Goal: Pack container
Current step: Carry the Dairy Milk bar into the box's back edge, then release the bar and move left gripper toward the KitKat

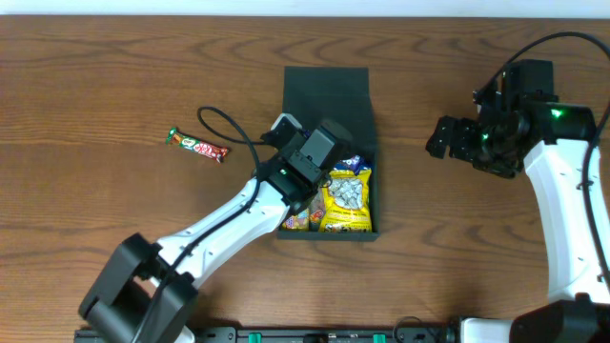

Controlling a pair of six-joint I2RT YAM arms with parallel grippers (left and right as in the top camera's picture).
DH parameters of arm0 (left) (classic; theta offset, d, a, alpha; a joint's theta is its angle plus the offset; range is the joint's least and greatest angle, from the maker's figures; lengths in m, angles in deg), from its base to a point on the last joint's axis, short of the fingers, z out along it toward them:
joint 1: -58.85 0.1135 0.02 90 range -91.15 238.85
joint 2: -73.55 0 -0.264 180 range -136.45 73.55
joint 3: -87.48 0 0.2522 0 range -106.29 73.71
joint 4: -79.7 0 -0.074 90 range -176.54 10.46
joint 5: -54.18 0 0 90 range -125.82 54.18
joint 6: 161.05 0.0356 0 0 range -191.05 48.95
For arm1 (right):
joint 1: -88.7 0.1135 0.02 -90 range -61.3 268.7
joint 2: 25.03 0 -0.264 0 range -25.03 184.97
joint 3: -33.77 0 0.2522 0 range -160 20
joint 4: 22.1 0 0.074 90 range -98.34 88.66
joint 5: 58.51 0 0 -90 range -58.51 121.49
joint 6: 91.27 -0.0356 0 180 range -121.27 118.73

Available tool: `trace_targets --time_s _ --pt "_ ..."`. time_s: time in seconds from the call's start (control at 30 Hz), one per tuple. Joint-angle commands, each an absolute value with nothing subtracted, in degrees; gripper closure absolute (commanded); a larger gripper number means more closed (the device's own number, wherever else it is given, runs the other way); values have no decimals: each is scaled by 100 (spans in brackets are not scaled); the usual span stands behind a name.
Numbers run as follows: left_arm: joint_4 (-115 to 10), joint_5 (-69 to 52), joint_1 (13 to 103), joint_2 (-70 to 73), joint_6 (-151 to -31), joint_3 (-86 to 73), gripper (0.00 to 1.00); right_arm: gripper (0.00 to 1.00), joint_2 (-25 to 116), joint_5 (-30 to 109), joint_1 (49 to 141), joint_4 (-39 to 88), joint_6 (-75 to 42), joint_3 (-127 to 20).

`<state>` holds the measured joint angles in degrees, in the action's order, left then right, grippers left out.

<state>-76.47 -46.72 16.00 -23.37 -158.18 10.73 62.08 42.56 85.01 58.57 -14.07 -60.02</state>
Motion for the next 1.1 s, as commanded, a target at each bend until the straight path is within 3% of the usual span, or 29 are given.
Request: trace_targets --time_s 0.0,0.2,0.23,0.3,0.57,0.77,0.9,1.07 --pt "-7656 -4814 1618 -2508 -16926 988 94 1 6230 4289 8460 5879 -1431 -5981" --pt "-7680 -4800 1692 -2582 -17171 988 94 1 6230 4287 8460 5899 -1427 -5978" --pt "-7702 -4800 1694 -2582 -17219 988 78 1 6230 4287 8460 5897 -1427 -5978" --pt "-7792 -4800 1694 -2580 -17129 988 7 1 6230 4289 8460 5897 -1429 -5978" --pt "-8310 -4682 1697 -2503 -16721 988 5 1 6230 4285 8460 5936 -1374 -5978" --pt "-8246 -6103 1902 -1828 -14397 988 5 1 6230 4285 8460 6013 -1276 -5978" --pt "-7121 -6604 2641 -1367 -14216 988 5 1 6230 4287 8460 5999 -1276 -5978" --pt "-6037 -5225 4219 -1419 -14754 993 5 1 6230 4287 8460 5932 -1278 -5978"
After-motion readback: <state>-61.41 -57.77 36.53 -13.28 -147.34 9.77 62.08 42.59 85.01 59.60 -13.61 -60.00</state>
